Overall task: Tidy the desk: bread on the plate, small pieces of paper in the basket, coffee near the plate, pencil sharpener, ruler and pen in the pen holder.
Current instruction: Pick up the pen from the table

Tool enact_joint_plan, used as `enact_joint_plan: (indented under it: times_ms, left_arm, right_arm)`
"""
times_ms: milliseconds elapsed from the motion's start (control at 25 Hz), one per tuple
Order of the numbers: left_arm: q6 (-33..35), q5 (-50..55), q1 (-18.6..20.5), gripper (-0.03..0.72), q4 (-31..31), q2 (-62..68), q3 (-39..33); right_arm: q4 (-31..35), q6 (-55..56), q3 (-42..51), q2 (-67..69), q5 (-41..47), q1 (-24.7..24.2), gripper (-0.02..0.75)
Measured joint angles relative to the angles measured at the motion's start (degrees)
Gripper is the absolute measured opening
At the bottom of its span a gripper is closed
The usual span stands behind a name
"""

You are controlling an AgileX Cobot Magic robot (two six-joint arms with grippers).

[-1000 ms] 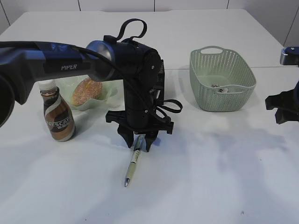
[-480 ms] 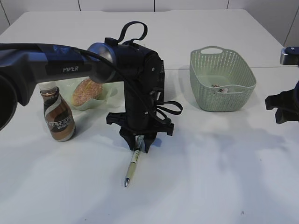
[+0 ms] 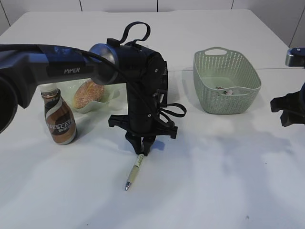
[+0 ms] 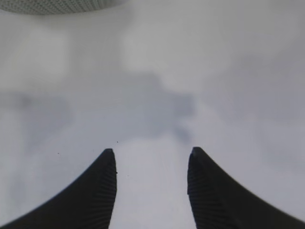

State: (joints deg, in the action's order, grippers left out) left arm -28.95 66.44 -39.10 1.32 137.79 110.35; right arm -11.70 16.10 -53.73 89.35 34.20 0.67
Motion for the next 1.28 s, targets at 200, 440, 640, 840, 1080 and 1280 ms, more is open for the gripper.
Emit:
enact_joint_plan:
  times_ms: [200, 440, 640, 840, 1080, 1280]
  left_arm:
    - [1.1, 1.7, 0.0, 0.095, -0.8, 0.3, 4.6]
    - [3.4, 3.4, 0.0, 0.094, -0.1, 0.3, 16.7]
    - [4.5, 4.2, -0.1, 0.094, 0.3, 0.3, 28.8]
    - [4.6, 4.8, -0.1, 0.094, 3.0, 0.3, 38.2]
    - [5.1, 5.3, -0.1, 0.094, 5.7, 0.3, 42.9]
    - [7.0, 5.6, -0.2, 0.094, 9.4, 0.3, 43.0]
  right_arm:
    - [0.0, 0.0, 0.0, 0.0, 0.0, 0.0, 0.392]
    - [0.0, 0.0, 0.0, 0.0, 0.0, 0.0, 0.393]
    - [0.1, 0.0, 0.0, 0.0, 0.0, 0.0, 0.392]
    - [0.2, 0.0, 0.0, 0.0, 0.0, 0.0, 0.392]
    - [0.2, 0.0, 0.0, 0.0, 0.0, 0.0, 0.392]
    - [0.2, 0.0, 0.0, 0.0, 0.0, 0.0, 0.392]
